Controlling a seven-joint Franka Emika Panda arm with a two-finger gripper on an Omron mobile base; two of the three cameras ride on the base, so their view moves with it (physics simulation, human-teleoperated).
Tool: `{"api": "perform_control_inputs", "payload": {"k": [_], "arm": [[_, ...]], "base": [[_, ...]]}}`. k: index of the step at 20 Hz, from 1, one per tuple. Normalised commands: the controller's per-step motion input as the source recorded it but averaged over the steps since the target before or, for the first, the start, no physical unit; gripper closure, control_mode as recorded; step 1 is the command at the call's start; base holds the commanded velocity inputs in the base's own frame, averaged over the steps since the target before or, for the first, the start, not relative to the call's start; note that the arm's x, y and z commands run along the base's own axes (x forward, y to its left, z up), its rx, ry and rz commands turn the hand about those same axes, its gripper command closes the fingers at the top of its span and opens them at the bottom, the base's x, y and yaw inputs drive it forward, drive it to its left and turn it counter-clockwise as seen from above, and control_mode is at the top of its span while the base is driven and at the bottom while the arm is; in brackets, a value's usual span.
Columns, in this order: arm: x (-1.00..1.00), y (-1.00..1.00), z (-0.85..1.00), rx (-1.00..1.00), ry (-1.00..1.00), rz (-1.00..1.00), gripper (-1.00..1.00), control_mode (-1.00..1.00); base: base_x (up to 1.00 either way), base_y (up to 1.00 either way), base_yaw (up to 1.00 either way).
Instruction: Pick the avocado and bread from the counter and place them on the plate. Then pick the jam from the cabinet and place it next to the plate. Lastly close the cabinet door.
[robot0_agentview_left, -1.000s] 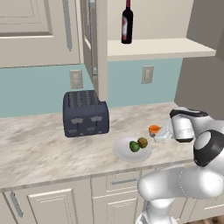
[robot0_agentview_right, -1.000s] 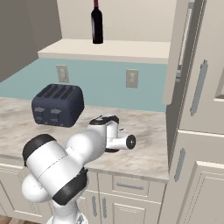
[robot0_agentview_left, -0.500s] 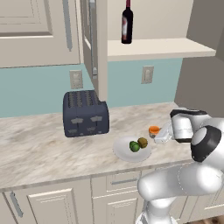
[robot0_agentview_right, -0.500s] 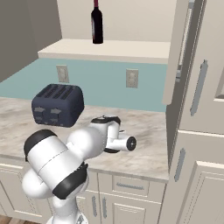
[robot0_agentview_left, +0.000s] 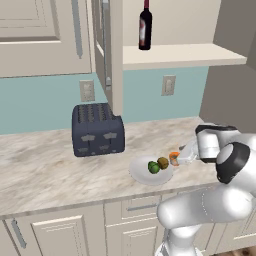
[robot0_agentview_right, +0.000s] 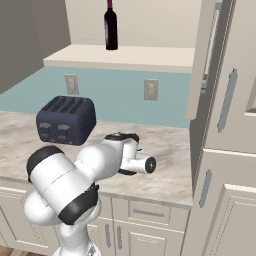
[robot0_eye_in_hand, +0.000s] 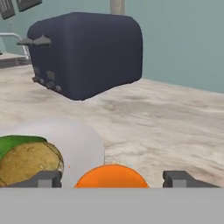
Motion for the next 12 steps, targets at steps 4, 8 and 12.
{"api": "perform_control_inputs", "payload": {"k": [4,8,12], "arm": [[0.00,0.00,0.05,0.00,-0.03,0.00,-1.00,-1.00],[-0.02,0.00,0.21,0.01,-0.02,-0.01,-1.00,-1.00],[-0.26,0.02,0.68,0.04,-0.06,-0.07,-1.00,-1.00]], "base": [[0.00,0.00,0.00],[0.00,0.00,0.00],[0.00,0.00,0.00]]}}
